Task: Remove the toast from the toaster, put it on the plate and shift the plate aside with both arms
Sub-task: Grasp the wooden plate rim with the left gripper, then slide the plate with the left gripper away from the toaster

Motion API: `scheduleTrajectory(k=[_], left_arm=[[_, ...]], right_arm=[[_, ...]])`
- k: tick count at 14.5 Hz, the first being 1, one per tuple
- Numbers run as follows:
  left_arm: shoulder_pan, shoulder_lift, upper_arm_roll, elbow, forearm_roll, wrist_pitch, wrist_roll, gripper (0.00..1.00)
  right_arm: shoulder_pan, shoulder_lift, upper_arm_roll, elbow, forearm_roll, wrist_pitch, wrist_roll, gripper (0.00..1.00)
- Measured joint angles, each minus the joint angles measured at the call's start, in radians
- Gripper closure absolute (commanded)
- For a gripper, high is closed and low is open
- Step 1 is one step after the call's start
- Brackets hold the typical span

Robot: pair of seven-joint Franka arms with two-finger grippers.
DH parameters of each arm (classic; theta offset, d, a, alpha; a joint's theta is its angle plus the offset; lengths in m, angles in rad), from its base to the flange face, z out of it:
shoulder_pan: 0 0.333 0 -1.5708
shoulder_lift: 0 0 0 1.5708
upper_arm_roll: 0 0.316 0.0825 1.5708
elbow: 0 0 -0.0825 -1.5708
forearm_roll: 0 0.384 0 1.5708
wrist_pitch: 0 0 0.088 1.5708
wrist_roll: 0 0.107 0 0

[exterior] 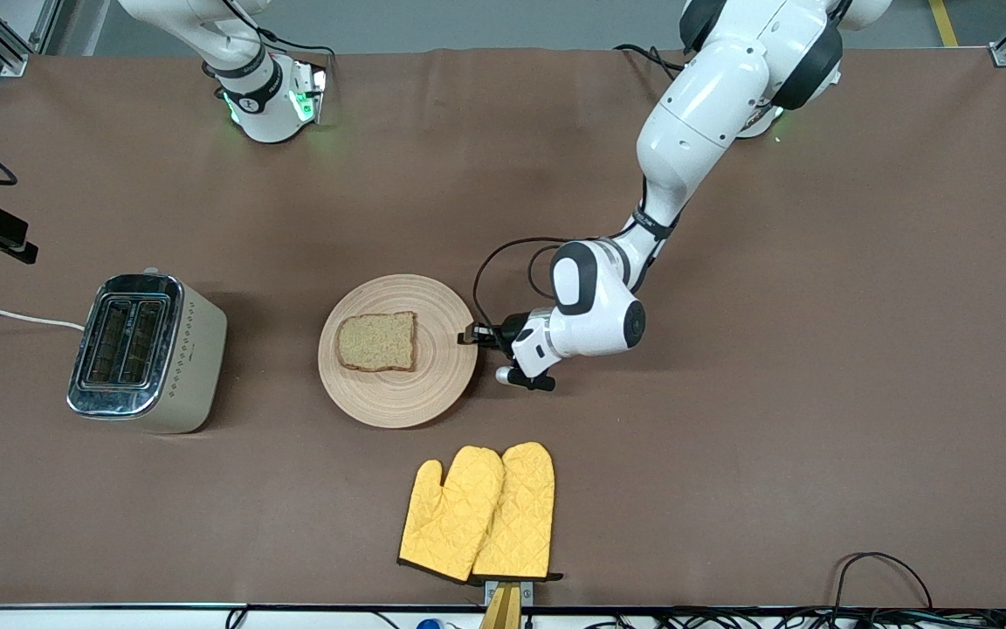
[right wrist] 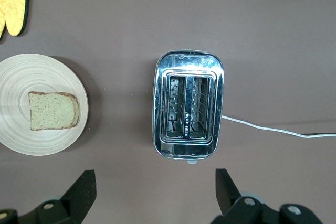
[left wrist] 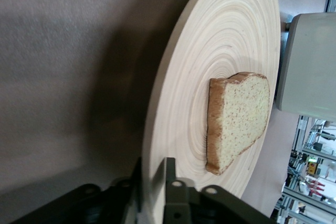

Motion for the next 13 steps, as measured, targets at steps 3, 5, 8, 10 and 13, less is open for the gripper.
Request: scheduleTrajectory(k=[3,5,8,10,13], left_arm=[[0.01,-0.01,0.0,0.006,-0.004,-0.001,0.035,1.0],[0.041,-0.046,0.01,-0.013,0.004,-0.015,0.05,1.0],[0.209,-0.164,0.023,-0.075,0.147,-0.247,0.06,1.0],[0.378,-0.234,0.025,-0.096,0.258,-0.471,0.086,1.0],[0.624,-0.269,0.026,-0.101,0.354,-0.668,0.234,1.0]], right_arm=[[0.002,0.0,0.002,0.0,0.0,-0.007,0.0,0.0],[0.002,0.0,0.002,0.0,0.0,-0.021,0.0,0.0],[-0.018,-0.01,0.024,-0.004,0.0,-0.04,0.0,0.0],[-0.081,-0.017,0.098,-0.006,0.0,-0.041,0.0,0.0],[-0.108,-0.025,0.14,-0.007,0.0,-0.045,0.0,0.0]])
